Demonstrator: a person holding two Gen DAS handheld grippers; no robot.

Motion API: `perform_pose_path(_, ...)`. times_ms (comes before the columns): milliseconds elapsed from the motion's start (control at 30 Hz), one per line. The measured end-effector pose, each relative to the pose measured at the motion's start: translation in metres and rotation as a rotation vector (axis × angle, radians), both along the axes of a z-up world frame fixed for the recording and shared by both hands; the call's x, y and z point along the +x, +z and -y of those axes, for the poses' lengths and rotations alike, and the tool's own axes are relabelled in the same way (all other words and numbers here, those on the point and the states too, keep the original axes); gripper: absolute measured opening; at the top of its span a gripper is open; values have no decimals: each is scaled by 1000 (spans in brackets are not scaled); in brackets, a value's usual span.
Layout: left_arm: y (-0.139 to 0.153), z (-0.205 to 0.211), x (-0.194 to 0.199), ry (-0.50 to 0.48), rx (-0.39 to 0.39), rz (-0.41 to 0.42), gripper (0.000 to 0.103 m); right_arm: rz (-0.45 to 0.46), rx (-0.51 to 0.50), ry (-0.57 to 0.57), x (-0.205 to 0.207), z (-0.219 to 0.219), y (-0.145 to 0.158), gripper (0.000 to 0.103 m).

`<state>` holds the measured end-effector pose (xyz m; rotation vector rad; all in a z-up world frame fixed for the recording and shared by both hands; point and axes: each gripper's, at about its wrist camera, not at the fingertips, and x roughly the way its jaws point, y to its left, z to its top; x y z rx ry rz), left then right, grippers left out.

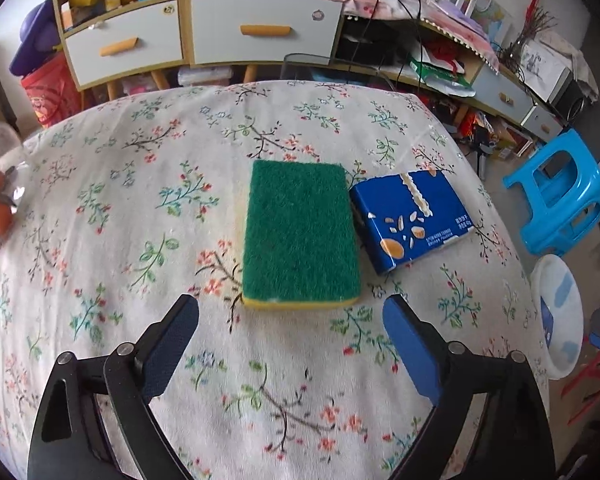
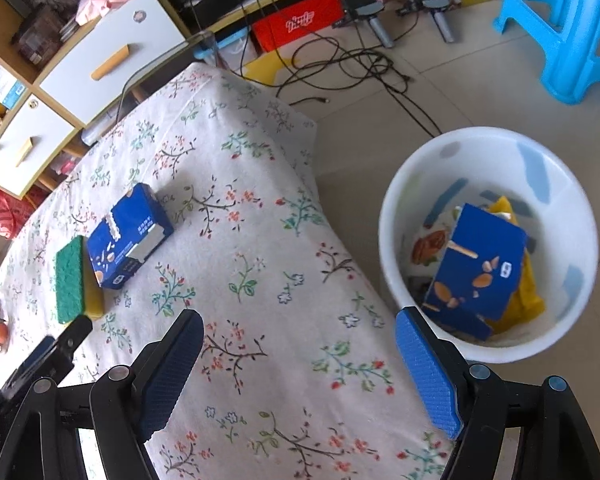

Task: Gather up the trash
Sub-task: 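Move both tools back to the table and grasp the green sponge with the left tool, then grasp the small blue biscuit box with the right tool while the left tool holds the sponge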

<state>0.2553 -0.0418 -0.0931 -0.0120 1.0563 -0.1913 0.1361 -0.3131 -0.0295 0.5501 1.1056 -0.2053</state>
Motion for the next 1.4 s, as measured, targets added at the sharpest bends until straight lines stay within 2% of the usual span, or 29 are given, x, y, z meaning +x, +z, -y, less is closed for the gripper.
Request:
perform_pose_path(33,-1,2,1,-5,6,7,87,-5,-7,2,3,-2,-2,83)
perform_pose_path(100,-4,4,5,-18,14,17,68,-12,-16,2,6,-6,-4,83)
perform_pose_path(133,-4,5,6,-26,7,17,63,-15,-18,1,8,-9,-6,83)
perform_pose_path(200,-2,3,8,-33,-15,23,59,-17,-18,2,12,-14,-8,83)
perform_pose_path(333,12,-5,2,-17,-32,36,58,7,-13,26,25,-31,-9,84)
perform_pose_path(433,23,-19,-4,6,-48,23,57,58,-7,80,40,-47,-7,101)
perform_pose_path(467,25,-26,-5,15,-53,16,57,85,-9,103,46,-54,-5,103)
perform_pose_path(733,35,-85,-21,89,-94,-26,57,194,-165,265,84,-105,-11,103)
perform_pose_path(900,33,-109,-26,122,-117,-50,57,296,-322,355,96,-133,-18,103)
perform_pose_path(1167,30,-118,-26,131,-134,-73,57,360,-353,440,109,-154,-36,103)
perform_pose_path(1400,25,-108,-24,116,-134,-90,57,316,-397,505,121,-169,-55,103)
